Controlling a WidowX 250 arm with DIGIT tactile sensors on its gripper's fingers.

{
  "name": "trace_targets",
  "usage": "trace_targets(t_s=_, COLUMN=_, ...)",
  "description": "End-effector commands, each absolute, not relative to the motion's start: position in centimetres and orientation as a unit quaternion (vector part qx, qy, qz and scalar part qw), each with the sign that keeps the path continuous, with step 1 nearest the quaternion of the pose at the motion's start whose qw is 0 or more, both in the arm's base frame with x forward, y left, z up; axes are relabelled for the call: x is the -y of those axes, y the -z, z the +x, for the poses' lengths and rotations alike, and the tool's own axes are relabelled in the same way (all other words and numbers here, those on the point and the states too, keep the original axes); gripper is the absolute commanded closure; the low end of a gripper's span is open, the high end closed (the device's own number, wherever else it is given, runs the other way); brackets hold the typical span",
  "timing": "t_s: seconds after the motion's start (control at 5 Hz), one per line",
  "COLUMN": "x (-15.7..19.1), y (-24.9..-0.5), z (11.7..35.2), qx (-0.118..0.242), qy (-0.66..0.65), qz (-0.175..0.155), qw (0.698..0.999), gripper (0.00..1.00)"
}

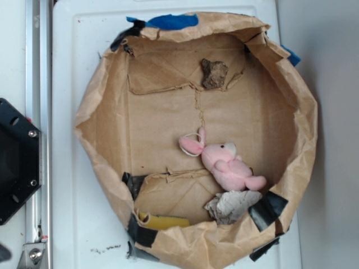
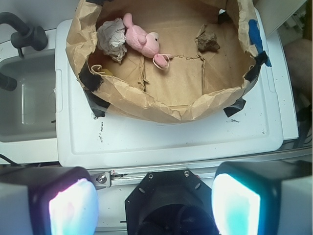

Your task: Grab the rock.

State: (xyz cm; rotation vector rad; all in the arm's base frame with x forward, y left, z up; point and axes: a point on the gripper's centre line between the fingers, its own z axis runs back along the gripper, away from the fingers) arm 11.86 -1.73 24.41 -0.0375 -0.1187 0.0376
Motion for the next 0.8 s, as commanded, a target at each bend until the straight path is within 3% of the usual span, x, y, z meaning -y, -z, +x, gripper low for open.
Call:
trace_targets(t_s=0.0, x=1.7, y=-24.4, z=11.9, qx=0.059, qy=-0.019, qz=-0.019, qw=0.998, gripper=0.00)
trace_targets(t_s=0.4, x=-1.3, y=-21.7, z=16.0, qx=0.085, qy=-0.032, qz=-0.015, qw=0.996, gripper=0.00)
trace_targets(t_s=0.6, x=-2.9, y=-19.6, z=18.5, qx=0.104, qy=-0.015, qz=-0.031, qw=0.994, gripper=0.00)
